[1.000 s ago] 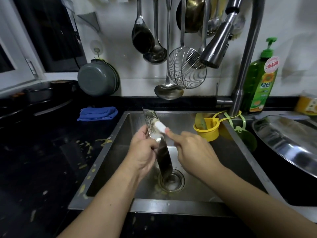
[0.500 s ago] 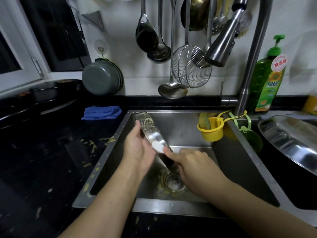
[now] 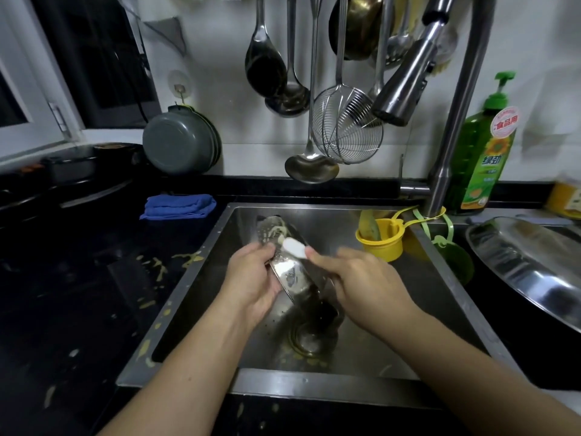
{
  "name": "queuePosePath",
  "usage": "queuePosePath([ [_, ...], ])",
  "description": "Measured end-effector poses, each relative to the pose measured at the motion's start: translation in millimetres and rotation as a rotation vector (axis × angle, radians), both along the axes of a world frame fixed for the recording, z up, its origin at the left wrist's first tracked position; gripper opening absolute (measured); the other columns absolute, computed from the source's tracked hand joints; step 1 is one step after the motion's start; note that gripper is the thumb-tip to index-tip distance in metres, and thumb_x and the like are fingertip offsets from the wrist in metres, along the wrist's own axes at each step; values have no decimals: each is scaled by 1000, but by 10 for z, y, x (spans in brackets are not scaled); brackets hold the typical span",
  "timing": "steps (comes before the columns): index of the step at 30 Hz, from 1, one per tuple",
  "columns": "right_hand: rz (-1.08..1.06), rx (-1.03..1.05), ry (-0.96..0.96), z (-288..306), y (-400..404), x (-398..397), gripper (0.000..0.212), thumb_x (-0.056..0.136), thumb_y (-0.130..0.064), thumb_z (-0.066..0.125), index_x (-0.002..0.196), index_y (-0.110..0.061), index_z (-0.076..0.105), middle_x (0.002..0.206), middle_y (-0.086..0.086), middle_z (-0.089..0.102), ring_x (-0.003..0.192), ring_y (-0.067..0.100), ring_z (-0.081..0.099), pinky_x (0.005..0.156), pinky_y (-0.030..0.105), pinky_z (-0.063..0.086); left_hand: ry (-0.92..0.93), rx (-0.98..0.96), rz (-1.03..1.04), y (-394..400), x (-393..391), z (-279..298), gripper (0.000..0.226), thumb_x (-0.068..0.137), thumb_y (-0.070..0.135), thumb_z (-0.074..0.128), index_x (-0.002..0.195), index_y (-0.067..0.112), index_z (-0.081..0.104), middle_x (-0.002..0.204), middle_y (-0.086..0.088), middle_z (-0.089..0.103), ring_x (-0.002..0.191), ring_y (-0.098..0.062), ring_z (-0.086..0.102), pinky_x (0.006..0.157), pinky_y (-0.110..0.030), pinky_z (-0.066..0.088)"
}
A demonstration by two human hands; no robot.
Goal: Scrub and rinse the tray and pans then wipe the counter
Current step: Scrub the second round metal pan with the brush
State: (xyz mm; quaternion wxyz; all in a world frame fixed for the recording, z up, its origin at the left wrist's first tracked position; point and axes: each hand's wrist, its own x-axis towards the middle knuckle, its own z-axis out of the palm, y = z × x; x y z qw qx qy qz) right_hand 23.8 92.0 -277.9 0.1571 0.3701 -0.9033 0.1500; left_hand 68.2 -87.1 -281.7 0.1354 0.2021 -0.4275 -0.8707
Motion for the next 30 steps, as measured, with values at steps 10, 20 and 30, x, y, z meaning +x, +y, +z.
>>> queuePosePath([
  [10,126,4,-14,-93,90,-75,56,100,-20,51,143,-54,44,83,-6,52,80,26,58,59,38,45,-14,-75,-8,5,-31,1,27,103,1,49,125,-11,59,118,-34,68,102,-42,71,84,-57,59],
  [20,183,-52,-6,-155,97,2,55,95,-22,46,144,-47,46,82,-7,52,78,25,58,61,46,51,48,245,169,-125,-61,-30,22,104,-4,43,120,-11,55,109,-31,70,94,-36,75,87,-57,59],
  [30,185,-86,125,-204,102,59,52,87,-16,61,132,-41,63,77,-7,60,63,26,60,44,36,47,122,470,256,-268,-128,-61,30,103,-1,45,131,-9,51,111,-32,69,88,-39,76,71,-54,63],
])
